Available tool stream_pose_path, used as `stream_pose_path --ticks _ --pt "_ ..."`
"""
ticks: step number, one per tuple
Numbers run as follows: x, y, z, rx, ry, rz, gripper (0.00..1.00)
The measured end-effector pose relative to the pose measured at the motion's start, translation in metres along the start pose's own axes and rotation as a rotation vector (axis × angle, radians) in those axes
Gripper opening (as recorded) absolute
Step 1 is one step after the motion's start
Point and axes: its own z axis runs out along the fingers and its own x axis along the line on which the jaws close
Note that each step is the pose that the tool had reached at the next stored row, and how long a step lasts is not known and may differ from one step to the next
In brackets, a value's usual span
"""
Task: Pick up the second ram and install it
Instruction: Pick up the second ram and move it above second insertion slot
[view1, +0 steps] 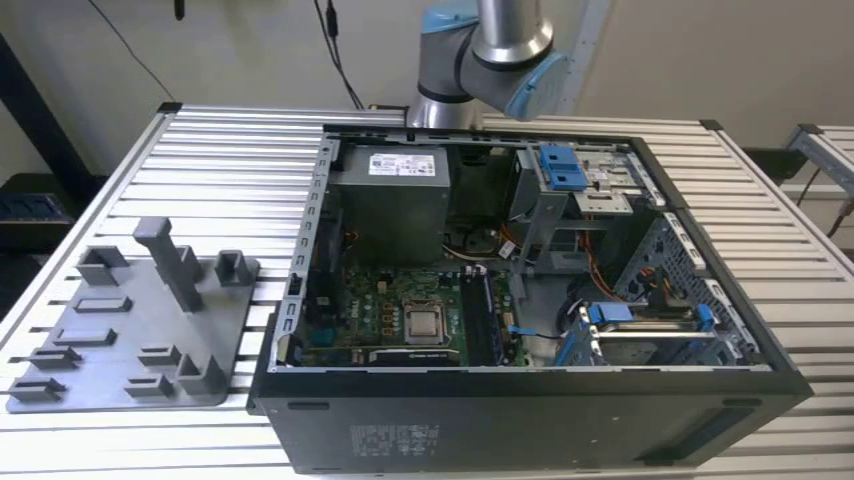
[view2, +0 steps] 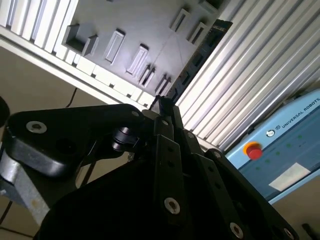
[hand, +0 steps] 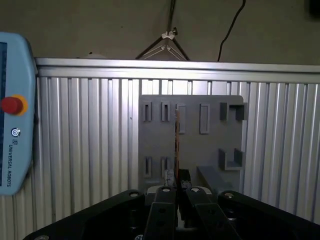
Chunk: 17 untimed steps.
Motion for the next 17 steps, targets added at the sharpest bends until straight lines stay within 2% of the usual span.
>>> stream_pose_path --ticks 5,17 --pt "0.0001 -0.0087 -0.0001 -0.0032 0.0 0.0 0.14" --pt "0.0002 -0.0448 -0.0002 -0.0151 -0.0002 0.0 0.14"
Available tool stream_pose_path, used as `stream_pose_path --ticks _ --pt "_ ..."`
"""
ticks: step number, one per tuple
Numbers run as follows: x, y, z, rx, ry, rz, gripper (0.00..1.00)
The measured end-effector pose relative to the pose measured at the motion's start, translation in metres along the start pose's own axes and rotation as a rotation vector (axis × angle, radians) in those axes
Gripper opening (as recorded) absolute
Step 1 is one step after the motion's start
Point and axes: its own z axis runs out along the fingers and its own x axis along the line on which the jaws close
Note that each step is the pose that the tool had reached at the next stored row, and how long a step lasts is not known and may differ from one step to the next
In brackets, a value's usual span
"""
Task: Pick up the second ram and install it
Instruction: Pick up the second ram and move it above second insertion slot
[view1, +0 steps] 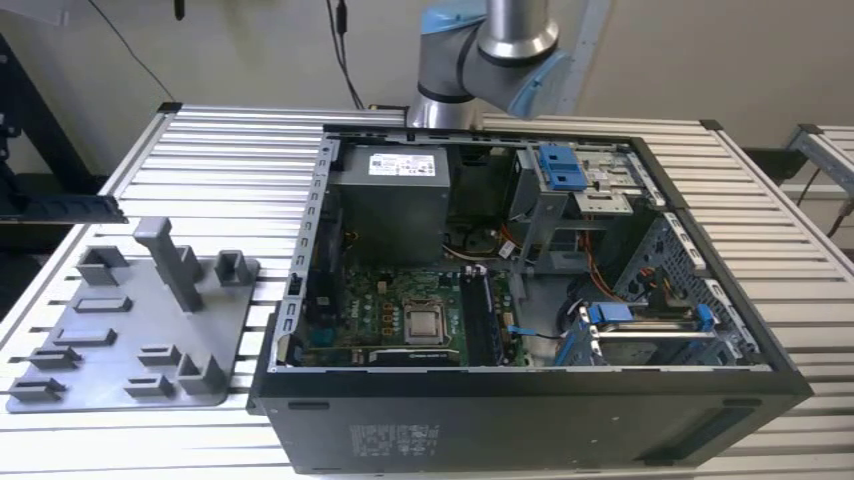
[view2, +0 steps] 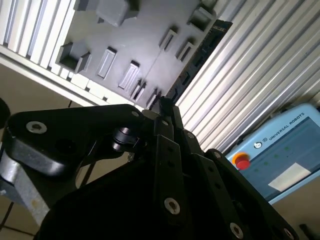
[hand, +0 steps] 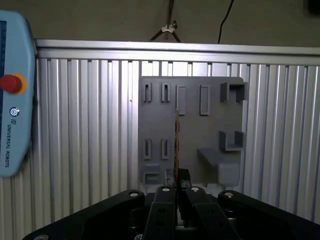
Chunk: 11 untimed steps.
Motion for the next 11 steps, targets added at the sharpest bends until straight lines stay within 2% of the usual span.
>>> stream_pose_path --ticks 11 --pt "0.0001 -0.0354 -0.0007 -0.0091 -0.0001 0.0 0.14"
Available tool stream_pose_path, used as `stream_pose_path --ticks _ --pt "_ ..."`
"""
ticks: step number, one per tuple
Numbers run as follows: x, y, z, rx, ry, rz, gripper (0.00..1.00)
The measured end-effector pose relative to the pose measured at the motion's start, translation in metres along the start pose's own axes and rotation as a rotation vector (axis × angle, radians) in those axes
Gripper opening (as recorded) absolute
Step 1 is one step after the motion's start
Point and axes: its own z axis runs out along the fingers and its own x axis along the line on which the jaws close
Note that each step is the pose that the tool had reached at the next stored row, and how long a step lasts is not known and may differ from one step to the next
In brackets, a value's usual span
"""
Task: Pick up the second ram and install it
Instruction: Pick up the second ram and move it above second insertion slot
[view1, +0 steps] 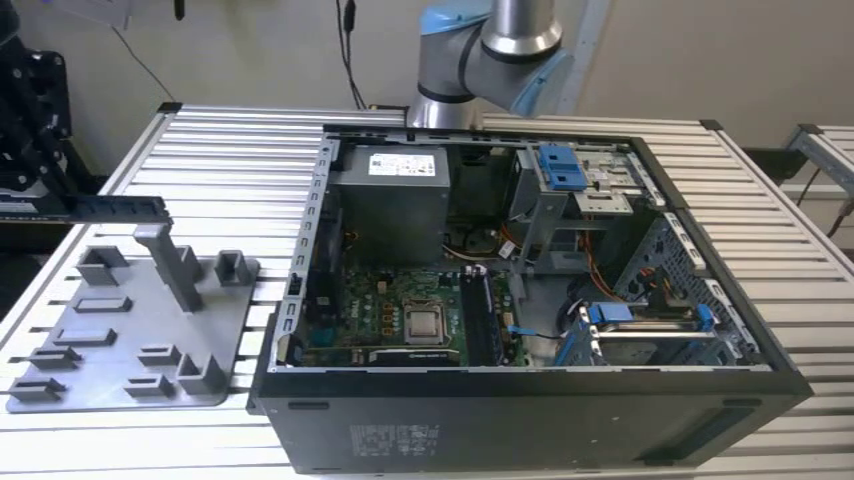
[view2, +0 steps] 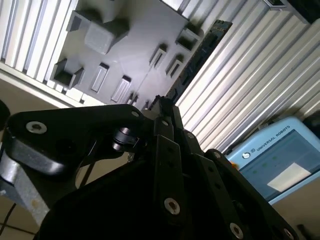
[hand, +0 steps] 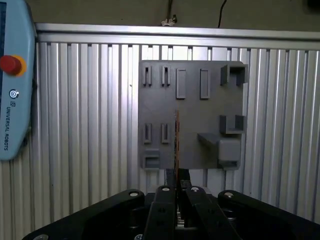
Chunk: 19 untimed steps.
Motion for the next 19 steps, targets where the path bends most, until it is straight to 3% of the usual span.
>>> stream_pose_path --ticks 19 --pt "0.0003 -0.0661 -0.0021 -0.0144 0.0 0.0 0.14"
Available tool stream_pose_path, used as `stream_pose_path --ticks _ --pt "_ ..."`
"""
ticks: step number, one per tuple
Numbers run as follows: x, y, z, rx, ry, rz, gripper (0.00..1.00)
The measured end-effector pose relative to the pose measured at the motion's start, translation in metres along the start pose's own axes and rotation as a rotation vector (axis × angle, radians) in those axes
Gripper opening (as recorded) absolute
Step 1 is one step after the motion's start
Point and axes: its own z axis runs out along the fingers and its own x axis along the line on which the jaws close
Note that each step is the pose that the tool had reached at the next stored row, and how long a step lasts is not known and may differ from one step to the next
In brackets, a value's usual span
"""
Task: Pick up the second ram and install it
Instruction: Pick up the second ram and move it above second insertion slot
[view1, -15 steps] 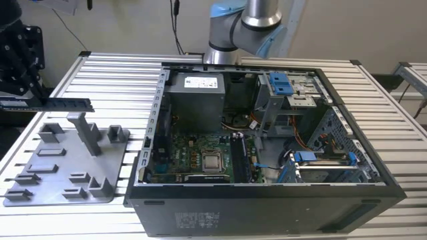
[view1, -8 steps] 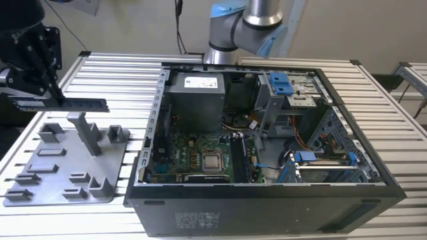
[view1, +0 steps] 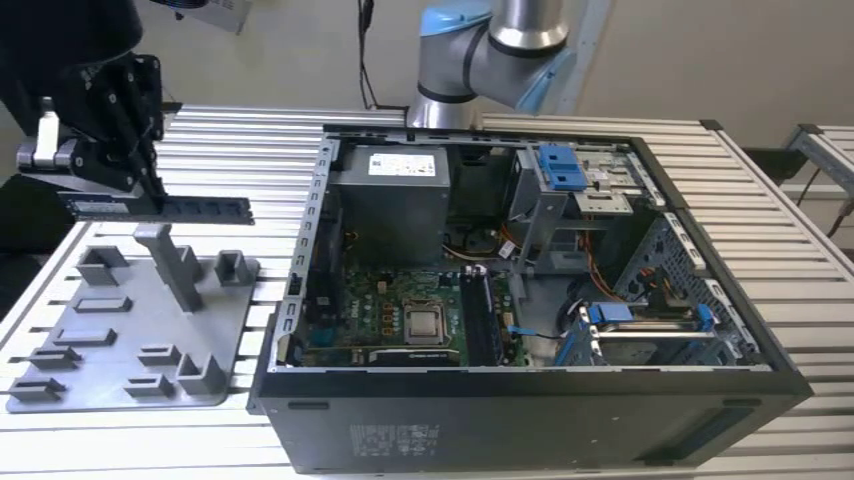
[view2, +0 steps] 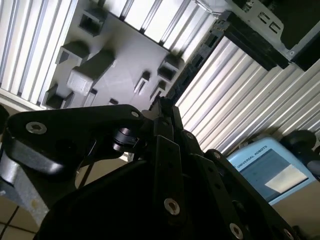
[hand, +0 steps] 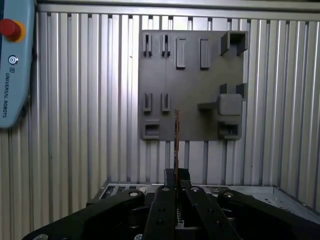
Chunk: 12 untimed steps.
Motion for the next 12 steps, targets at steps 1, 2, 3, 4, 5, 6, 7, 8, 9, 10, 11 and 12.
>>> stream_pose_path --ticks 1,2,3,4,5,6,7,8,9,10,11,12 --pt "0.0 -0.0036 -0.0002 -0.0007 0.0 0.0 0.14" --pt "0.0 -0.0071 -0.0003 -0.0013 -0.0001 0.0 0.14" --pt "0.0 -0.0108 -0.0005 -0.0021 0.0 0.0 0.14" --pt "0.0001 -0.0147 -0.0006 -0.0028 -0.0001 0.0 0.14" --pt "0.0001 -0.0189 -0.0009 -0.0037 0.0 0.0 0.14" --pt "0.0001 -0.0227 -0.0011 -0.0045 0.0 0.0 0.14" --pt "0.0001 -0.0266 -0.0012 -0.0051 -0.0001 0.0 0.14" --pt "0.0001 -0.0306 -0.0014 -0.0059 -0.0001 0.0 0.14" --pt "0.0001 -0.0345 -0.0016 -0.0066 0.0 0.0 0.14" --pt "0.0001 -0.0384 -0.0017 -0.0073 0.0 0.0 0.14" --pt "0.0001 -0.0424 -0.0019 -0.008 -0.0001 0.0 0.14" --pt "0.0002 -0.0463 -0.0021 -0.0087 0.0 0.0 0.14"
